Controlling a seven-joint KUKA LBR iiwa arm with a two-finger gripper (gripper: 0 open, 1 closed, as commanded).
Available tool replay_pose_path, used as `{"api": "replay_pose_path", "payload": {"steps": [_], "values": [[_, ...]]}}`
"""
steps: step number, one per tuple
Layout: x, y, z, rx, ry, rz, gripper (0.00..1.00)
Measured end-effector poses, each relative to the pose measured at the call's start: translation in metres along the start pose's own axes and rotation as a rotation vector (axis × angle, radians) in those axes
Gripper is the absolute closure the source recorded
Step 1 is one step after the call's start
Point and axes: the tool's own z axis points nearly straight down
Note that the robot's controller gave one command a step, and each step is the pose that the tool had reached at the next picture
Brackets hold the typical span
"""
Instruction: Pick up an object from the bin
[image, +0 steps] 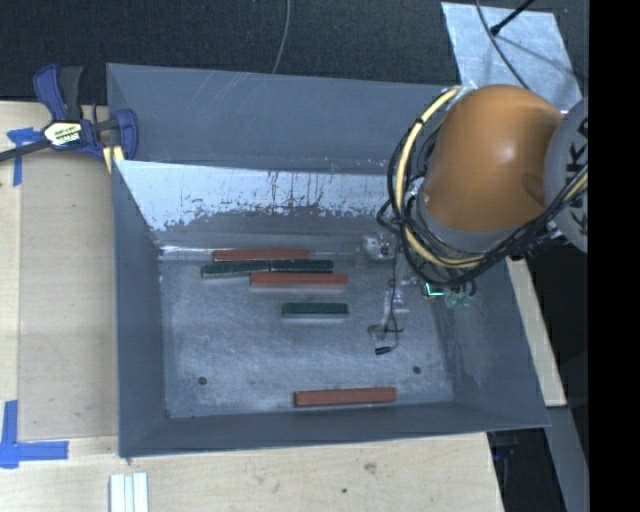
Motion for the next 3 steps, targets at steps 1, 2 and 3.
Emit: {"api": "replay_pose_path", "payload": {"steps": [1,2,3], "values": [[0.0,0.012,0.041,0.0,-0.016,0.018,0.0],[0.005,0.031,0.11,-0.001,-0.012,0.04,0.0],[-0.039,0.046,0.129,0.0,-0.003,0.148,0.0]]}}
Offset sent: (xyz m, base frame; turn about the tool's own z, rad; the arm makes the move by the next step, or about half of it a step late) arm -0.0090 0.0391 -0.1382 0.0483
